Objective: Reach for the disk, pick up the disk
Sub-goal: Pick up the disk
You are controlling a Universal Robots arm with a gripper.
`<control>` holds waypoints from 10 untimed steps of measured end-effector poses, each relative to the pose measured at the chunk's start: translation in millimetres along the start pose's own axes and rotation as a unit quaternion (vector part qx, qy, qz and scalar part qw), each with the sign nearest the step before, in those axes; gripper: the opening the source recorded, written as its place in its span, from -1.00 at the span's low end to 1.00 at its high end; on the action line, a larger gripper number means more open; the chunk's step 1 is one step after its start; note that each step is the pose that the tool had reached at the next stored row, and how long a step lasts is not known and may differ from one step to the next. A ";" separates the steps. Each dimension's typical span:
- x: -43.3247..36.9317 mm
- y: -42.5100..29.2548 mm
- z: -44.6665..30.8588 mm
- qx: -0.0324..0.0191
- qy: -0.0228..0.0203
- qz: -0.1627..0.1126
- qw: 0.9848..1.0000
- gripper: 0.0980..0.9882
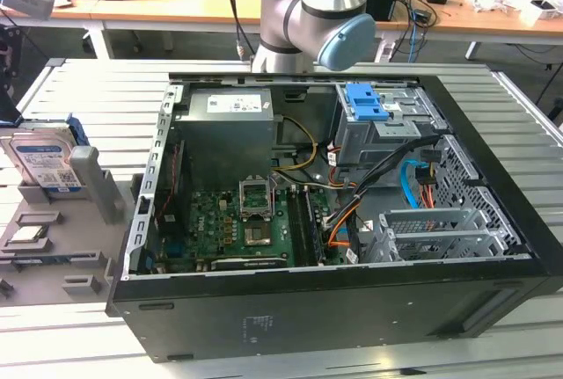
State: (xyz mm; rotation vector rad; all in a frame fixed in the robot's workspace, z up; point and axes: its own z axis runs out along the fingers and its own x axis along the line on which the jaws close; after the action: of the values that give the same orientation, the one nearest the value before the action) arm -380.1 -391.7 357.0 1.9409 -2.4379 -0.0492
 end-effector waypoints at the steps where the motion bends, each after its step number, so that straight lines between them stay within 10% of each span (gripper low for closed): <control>1: 0.0 0.0 0.0 0.000 0.000 -0.010 1.000 -0.98; 10: 0.0 0.0 0.0 0.000 0.004 -0.089 0.996 -0.98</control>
State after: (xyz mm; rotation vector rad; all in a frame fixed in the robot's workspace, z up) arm -380.1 -391.7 356.9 2.1491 -2.2528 -0.0455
